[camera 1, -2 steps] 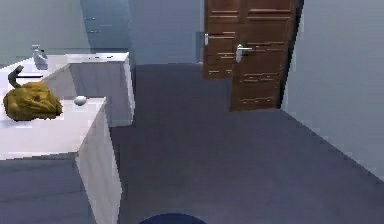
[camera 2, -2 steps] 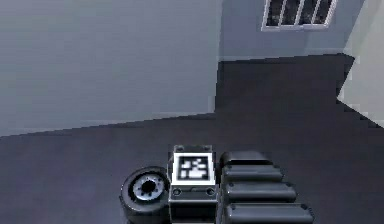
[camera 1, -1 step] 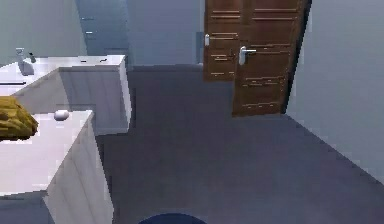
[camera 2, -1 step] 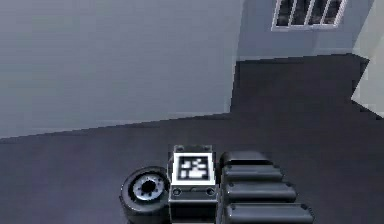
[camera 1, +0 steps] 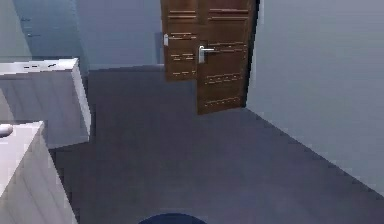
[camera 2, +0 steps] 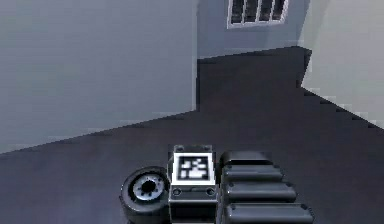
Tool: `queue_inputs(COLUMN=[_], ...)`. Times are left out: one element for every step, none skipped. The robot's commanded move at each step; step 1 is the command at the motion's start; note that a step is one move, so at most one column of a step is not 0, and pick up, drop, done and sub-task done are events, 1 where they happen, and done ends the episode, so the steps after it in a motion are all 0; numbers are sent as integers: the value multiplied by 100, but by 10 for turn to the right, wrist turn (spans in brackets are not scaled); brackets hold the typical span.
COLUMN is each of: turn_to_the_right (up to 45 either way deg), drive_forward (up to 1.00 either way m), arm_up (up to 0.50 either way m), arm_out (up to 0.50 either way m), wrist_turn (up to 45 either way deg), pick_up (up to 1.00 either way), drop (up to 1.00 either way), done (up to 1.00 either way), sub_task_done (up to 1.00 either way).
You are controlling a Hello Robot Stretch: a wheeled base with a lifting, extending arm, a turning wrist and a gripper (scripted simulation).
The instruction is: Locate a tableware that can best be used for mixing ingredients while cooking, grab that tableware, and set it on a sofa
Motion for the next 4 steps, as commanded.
queue_inputs(turn_to_the_right=[30,0,-150,0], drive_forward=[0,35,0,100], arm_up=[0,0,0,0], arm_out=[0,0,0,0], wrist_turn=[0,0,0,0], pick_up=[0,0,0,0], drop=[0,0,0,0], done=[0,0,0,0], sub_task_done=[0,0,0,0])
